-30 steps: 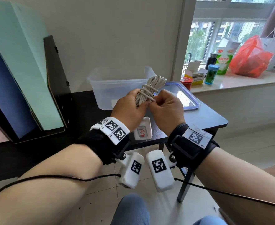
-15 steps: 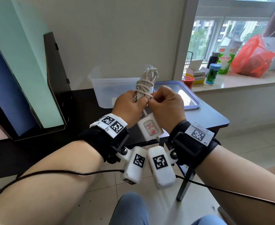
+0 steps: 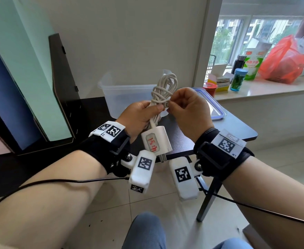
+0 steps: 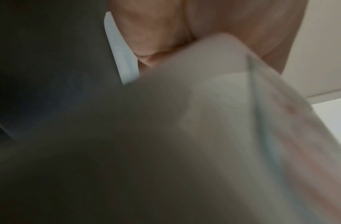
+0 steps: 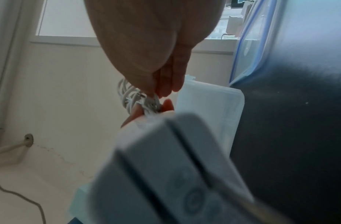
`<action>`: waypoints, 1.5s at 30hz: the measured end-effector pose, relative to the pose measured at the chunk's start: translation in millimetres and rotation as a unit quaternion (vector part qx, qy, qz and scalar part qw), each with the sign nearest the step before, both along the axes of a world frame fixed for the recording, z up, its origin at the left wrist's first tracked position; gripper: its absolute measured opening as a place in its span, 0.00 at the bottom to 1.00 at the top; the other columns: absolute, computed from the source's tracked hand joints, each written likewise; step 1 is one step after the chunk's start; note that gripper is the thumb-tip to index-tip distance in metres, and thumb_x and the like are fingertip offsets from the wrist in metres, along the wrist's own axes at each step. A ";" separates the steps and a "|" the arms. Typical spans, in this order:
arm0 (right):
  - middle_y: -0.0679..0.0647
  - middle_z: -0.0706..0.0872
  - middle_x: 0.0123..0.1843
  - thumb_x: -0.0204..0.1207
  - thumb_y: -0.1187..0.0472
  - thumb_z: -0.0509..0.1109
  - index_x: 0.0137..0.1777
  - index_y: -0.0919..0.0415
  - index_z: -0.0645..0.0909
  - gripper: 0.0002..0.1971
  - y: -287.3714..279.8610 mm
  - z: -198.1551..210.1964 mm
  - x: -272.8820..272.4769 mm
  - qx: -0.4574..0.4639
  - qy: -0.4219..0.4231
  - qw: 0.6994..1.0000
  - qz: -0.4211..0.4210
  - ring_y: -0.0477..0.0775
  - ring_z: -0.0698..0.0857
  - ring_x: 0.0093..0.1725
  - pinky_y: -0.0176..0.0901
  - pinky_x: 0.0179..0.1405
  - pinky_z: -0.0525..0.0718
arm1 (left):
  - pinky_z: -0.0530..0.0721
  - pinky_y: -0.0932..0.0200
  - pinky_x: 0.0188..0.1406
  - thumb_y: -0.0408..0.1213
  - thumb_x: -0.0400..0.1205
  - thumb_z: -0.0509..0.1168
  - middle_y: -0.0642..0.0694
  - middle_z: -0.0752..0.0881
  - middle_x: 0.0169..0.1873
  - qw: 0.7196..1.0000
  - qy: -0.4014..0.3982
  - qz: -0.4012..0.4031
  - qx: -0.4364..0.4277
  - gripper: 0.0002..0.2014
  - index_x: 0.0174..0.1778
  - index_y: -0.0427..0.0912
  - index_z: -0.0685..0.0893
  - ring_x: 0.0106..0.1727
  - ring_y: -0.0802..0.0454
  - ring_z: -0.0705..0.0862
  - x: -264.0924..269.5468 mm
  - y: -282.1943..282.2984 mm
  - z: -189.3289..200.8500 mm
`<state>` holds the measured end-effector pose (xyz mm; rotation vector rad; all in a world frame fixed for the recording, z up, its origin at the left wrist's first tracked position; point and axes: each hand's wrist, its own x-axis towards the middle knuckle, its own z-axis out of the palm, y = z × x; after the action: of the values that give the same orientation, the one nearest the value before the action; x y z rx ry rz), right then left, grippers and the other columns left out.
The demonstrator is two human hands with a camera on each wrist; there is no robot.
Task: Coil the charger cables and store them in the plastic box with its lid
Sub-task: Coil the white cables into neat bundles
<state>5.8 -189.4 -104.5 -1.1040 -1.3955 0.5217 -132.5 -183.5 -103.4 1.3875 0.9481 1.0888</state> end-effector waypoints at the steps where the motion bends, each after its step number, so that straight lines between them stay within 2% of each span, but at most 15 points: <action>1: 0.49 0.85 0.31 0.68 0.66 0.73 0.32 0.47 0.76 0.13 0.3 1.6 -0.1 0.009 -0.010 1.000 -0.010 0.50 0.84 0.34 0.39 0.39 0.84 | 0.75 0.60 0.34 0.35 0.81 0.63 0.47 0.80 0.26 1.000 -0.009 -0.005 -0.001 0.05 0.44 0.40 0.83 0.25 0.56 0.77 0.0 -0.5 0.3; 4: 0.44 0.83 0.26 0.67 0.66 0.75 0.29 0.47 0.78 0.14 2.0 9.1 1.2 -0.014 -0.004 1.000 -0.010 0.40 0.79 0.26 0.30 0.34 0.80 | 0.76 0.63 0.33 0.34 0.82 0.61 0.45 0.78 0.29 0.999 -0.034 -0.015 -0.005 0.06 0.45 0.40 0.83 0.27 0.56 0.76 -1.2 1.5 -0.2; 8: 0.52 0.83 0.25 0.69 0.67 0.74 0.30 0.59 0.80 0.09 2.1 16.1 -0.6 -0.089 0.080 0.990 0.071 0.50 0.78 0.24 0.41 0.30 0.83 | 0.77 0.61 0.33 0.36 0.77 0.65 0.46 0.81 0.29 0.999 -0.049 0.001 0.004 0.02 0.43 0.44 0.82 0.27 0.56 0.78 -0.6 5.2 -2.1; 11: 0.59 0.81 0.28 0.72 0.67 0.72 0.33 0.64 0.78 0.08 0.9 18.2 -4.1 -0.119 0.162 0.974 0.105 0.51 0.76 0.23 0.36 0.23 0.80 | 0.80 0.60 0.39 0.32 0.78 0.66 0.54 0.87 0.29 0.997 -0.064 0.023 0.037 0.06 0.45 0.49 0.83 0.33 0.58 0.84 3.2 8.7 -0.4; 13: 0.58 0.81 0.29 0.74 0.69 0.69 0.34 0.63 0.79 0.07 0.8 19.8 -5.3 -0.127 0.175 0.969 0.120 0.51 0.77 0.26 0.37 0.26 0.80 | 0.83 0.61 0.43 0.30 0.78 0.66 0.56 0.89 0.33 0.996 -0.074 0.023 0.049 0.09 0.48 0.49 0.84 0.38 0.59 0.86 4.3 12.0 0.6; 16: 0.56 0.84 0.32 0.72 0.77 0.60 0.36 0.60 0.81 0.14 1.9 21.0 -6.0 -0.128 0.143 0.974 0.121 0.51 0.79 0.31 0.38 0.33 0.80 | 0.82 0.59 0.45 0.28 0.77 0.66 0.56 0.90 0.33 0.994 -0.089 0.037 0.052 0.10 0.48 0.48 0.84 0.38 0.58 0.86 2.9 15.5 2.1; 19: 0.53 0.86 0.38 0.69 0.77 0.57 0.41 0.56 0.81 0.17 1.4 20.5 -7.0 -0.123 0.082 0.983 0.109 0.49 0.79 0.36 0.39 0.38 0.78 | 0.82 0.58 0.44 0.30 0.78 0.66 0.56 0.89 0.30 0.993 -0.100 0.048 0.042 0.09 0.47 0.49 0.84 0.39 0.57 0.85 0.7 17.7 1.8; 22: 0.53 0.84 0.47 0.68 0.74 0.61 0.52 0.54 0.78 0.17 3.3 17.5 -7.9 -0.140 0.046 0.983 0.108 0.47 0.79 0.38 0.45 0.45 0.77 | 0.80 0.55 0.42 0.32 0.79 0.66 0.53 0.87 0.30 0.989 -0.131 0.065 0.022 0.06 0.46 0.48 0.84 0.39 0.53 0.83 -0.3 19.9 1.6; 27: 0.54 0.81 0.57 0.66 0.69 0.71 0.67 0.51 0.69 0.29 8.7 15.7 -15.2 -0.150 -0.016 0.978 0.144 0.52 0.82 0.47 0.52 0.54 0.83 | 0.85 0.51 0.45 0.30 0.80 0.63 0.48 0.87 0.31 0.983 -0.177 0.046 0.003 0.07 0.46 0.45 0.84 0.39 0.48 0.85 -1.1 23.8 7.3; 31: 0.51 0.81 0.58 0.61 0.56 0.78 0.69 0.50 0.68 0.36 14.5 11.0 -21.9 -0.145 -0.120 0.975 0.119 0.54 0.84 0.54 0.57 0.61 0.83 | 0.88 0.57 0.34 0.30 0.81 0.62 0.50 0.90 0.27 0.977 -0.209 0.041 0.003 0.06 0.47 0.43 0.83 0.32 0.54 0.89 -1.0 28.2 11.1; 35: 0.42 0.82 0.49 0.64 0.54 0.76 0.67 0.51 0.70 0.31 19.3 15.5 -28.7 -0.128 -0.161 0.974 0.097 0.46 0.83 0.52 0.43 0.55 0.82 | 0.87 0.61 0.32 0.33 0.81 0.62 0.52 0.90 0.26 0.976 -0.213 0.050 0.007 0.05 0.45 0.43 0.83 0.30 0.57 0.89 -3.2 35.3 19.2; 37: 0.41 0.80 0.44 0.68 0.57 0.72 0.65 0.50 0.72 0.25 26.0 20.5 -32.2 -0.131 -0.148 0.977 0.078 0.50 0.83 0.51 0.50 0.53 0.84 | 0.86 0.64 0.30 0.33 0.81 0.62 0.53 0.90 0.26 0.976 -0.214 0.051 0.008 0.05 0.45 0.44 0.83 0.29 0.59 0.88 -5.4 38.9 23.2; 40: 0.48 0.84 0.45 0.68 0.58 0.68 0.59 0.46 0.75 0.18 35.5 25.5 -36.6 -0.130 -0.094 0.984 0.075 0.59 0.87 0.48 0.63 0.50 0.87 | 0.84 0.65 0.30 0.36 0.80 0.63 0.54 0.90 0.29 0.975 -0.214 0.060 0.005 0.04 0.44 0.45 0.84 0.33 0.59 0.89 -11.0 46.5 26.7; 43: 0.51 0.84 0.43 0.74 0.62 0.66 0.54 0.46 0.76 0.12 42.2 30.9 -38.7 -0.127 -0.045 0.986 0.101 0.55 0.87 0.36 0.55 0.38 0.86 | 0.84 0.60 0.37 0.39 0.80 0.65 0.51 0.90 0.36 0.977 -0.206 0.060 -0.005 0.04 0.44 0.45 0.85 0.41 0.55 0.87 -16.8 51.7 30.0; 45: 0.50 0.84 0.40 0.76 0.64 0.63 0.50 0.46 0.75 0.10 45.2 38.9 -41.3 -0.130 -0.003 0.984 0.123 0.51 0.85 0.30 0.47 0.29 0.82 | 0.83 0.66 0.29 0.39 0.80 0.64 0.53 0.88 0.32 0.979 -0.196 0.055 -0.007 0.05 0.41 0.45 0.84 0.36 0.58 0.86 -19.8 52.6 35.9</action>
<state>-35.6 -144.2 -65.6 -1.1451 -1.5090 0.8994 -152.3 -130.9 -67.5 1.0631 0.7459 1.3759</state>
